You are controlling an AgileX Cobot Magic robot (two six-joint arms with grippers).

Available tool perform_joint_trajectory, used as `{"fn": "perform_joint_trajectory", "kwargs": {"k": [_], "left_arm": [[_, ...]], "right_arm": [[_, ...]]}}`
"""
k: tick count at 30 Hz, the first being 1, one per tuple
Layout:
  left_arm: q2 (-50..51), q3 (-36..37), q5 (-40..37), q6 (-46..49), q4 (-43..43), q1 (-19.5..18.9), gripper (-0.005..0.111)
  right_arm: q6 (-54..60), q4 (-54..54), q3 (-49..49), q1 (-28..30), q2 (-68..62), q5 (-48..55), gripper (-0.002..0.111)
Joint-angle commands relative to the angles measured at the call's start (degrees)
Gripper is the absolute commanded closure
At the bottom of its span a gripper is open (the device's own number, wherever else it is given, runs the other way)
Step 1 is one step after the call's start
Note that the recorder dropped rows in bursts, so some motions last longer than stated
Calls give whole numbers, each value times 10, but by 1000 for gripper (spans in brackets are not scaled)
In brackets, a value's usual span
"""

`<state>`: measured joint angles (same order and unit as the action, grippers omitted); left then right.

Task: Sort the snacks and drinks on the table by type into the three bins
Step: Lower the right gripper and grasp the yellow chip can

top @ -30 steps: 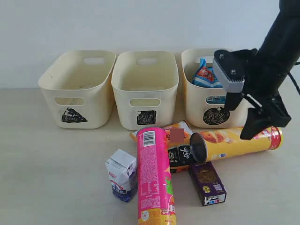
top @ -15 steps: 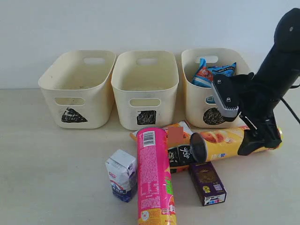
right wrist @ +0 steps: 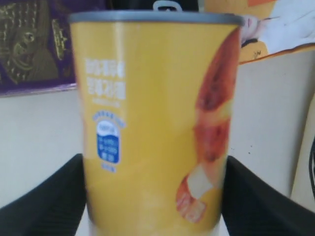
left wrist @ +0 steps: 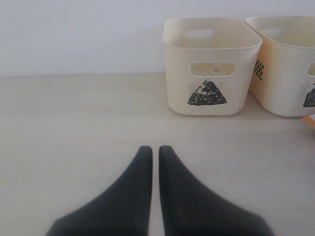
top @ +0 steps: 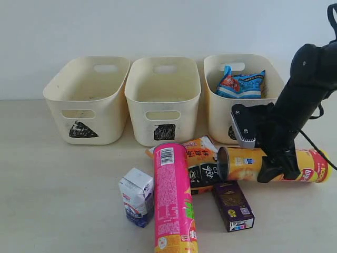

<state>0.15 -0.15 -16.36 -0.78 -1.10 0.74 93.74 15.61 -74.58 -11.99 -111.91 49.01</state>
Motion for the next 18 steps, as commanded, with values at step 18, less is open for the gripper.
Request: {"fn": "perform_joint_trajectory", "kwargs": {"k": [18], "left_arm": [[-1,1,5,2,2,-2,103]], "right_arm": [[-34,-74,4,1,66,30,108]]}}
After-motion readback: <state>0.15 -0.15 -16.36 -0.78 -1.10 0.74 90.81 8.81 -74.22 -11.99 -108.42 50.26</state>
